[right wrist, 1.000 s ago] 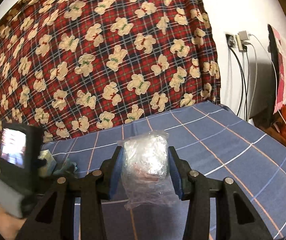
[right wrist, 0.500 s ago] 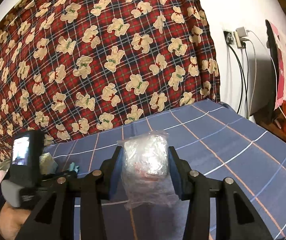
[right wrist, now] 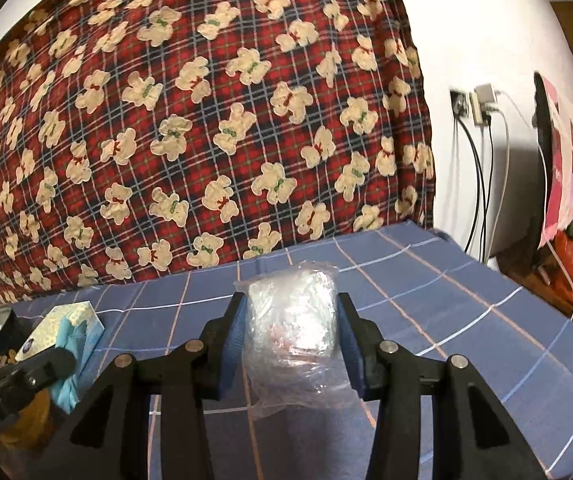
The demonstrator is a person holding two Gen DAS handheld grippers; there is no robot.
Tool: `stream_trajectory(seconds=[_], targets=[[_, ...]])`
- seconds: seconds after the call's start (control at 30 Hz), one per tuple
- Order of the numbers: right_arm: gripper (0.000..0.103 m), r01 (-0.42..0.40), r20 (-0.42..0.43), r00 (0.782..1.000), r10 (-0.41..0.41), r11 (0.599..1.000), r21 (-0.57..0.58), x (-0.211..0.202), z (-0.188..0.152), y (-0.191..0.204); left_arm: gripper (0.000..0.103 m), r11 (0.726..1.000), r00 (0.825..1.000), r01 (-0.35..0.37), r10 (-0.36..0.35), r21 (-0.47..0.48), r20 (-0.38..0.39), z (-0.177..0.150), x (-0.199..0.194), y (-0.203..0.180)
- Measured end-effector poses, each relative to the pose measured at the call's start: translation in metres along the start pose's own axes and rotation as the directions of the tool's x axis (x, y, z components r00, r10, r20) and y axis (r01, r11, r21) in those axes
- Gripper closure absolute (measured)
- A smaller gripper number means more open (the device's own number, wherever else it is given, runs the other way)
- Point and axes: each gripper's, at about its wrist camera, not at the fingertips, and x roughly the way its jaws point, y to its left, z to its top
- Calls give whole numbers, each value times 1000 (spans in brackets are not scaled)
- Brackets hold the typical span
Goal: Organize soft objects
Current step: 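Lift and carry the teal cloth and plastic bag over the silver tin with both tools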
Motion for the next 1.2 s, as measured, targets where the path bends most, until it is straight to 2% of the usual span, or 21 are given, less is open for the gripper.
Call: stream_trajectory(seconds=[0.1, 0.23, 0.47, 0.73, 0.87, 1.2], targets=[[56, 0, 13, 1000, 0, 1000, -28, -3, -1, 6, 95, 997, 998, -55, 54, 62, 16, -3, -4, -5], [56, -5, 19, 1000, 6, 998, -55, -9, -5, 16, 95, 990, 994, -100, 96, 100, 45, -5, -10, -6], [56, -14, 24, 1000, 16, 997, -72, -29, -17, 36, 95, 982, 988, -147, 142, 114, 55, -8, -18, -4], [56, 13, 92, 996, -11, 1000, -17, -59, -28, 52, 95, 969, 980, -188, 174, 159, 97, -16, -40, -6], [56, -10, 71, 997, 8, 999, 35, -64, -32, 60, 95, 961, 974, -213, 195, 177, 117, -21, -53, -3], [56, -58, 79, 995, 59, 998, -9, -78, -43, 106, 95, 958, 961, -243, 217, 153, 169, -24, -90, 24]])
